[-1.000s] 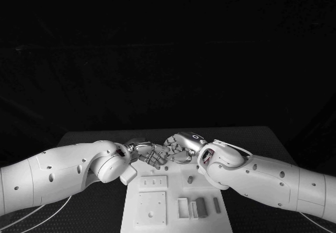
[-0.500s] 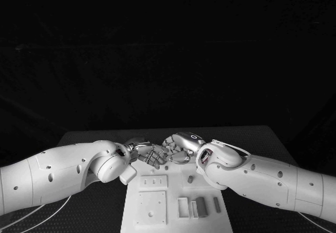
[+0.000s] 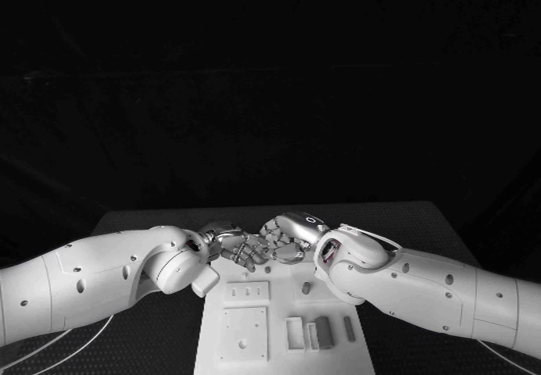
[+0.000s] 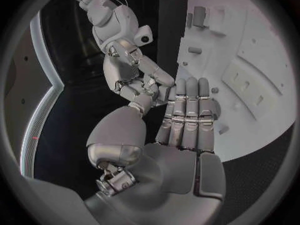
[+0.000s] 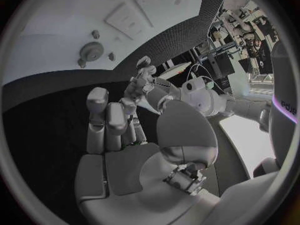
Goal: Assemble the parts on the task board
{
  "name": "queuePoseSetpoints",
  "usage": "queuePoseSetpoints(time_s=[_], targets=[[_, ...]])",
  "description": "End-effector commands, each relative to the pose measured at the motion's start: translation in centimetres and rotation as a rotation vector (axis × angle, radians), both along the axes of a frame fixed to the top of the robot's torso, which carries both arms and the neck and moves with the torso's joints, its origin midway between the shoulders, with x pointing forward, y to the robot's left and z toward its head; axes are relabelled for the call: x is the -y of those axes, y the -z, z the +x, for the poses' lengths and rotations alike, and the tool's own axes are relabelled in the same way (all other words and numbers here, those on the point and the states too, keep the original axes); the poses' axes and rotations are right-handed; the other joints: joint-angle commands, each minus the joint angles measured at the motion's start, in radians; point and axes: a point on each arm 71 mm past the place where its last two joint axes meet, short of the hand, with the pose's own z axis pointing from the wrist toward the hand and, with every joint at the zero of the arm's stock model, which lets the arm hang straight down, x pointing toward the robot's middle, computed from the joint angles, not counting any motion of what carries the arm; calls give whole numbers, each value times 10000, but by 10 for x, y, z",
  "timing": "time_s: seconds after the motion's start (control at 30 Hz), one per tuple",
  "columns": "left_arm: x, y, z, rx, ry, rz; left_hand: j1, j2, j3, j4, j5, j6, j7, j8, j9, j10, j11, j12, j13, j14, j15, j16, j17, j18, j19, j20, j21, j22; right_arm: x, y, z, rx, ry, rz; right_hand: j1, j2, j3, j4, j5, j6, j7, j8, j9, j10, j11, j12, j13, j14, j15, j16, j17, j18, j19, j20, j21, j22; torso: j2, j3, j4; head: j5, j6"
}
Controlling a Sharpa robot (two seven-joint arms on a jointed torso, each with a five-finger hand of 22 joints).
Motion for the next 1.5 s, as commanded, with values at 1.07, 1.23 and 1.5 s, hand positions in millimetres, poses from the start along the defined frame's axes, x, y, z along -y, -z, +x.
queuePoseSetpoints(time_s=[1.07, 1.23, 1.5], targets=[[1, -3, 1, 171, -149, -36, -109, 549, 1462, -56, -11, 786, -325, 199, 585, 675, -293, 135, 898, 474, -310, 627, 252, -89, 499, -298, 277, 511, -2, 9, -1, -553, -262, -333, -92, -62, 20, 30, 43, 247, 163, 21, 35, 60, -33, 51, -14, 14, -71, -51, -47, 613, 13, -64, -34, 135, 23, 17, -5, -15, 7], [-1, -2, 2, 174, -226, 129, -209, 524, 1558, -87, -13, 887, -384, 248, 776, 813, -364, 179, 1109, 586, -379, 763, 314, -83, 628, -367, 354, 635, 3, 10, 2, -586, -70, -174, -266, -523, -74, 85, 52, -91, 248, -205, -24, -36, 42, -42, -51, -28, -9, -126, -116, 613, -11, -61, -101, 117, 20, 26, -13, 2, 7], [-4, 0, 2, 204, -211, 910, -287, 504, 1609, -116, -13, 991, -452, 301, 1062, 920, -449, 318, 1379, 676, -471, 1041, 418, -83, 758, -461, 482, 860, 15, 10, 5, -561, 194, -22, -749, -1263, -455, 372, 43, -1224, 647, -877, -301, -166, 423, -70, -57, -44, 358, -152, -103, 613, -2, -109, -198, 89, 21, 28, -1, 9, 4]])
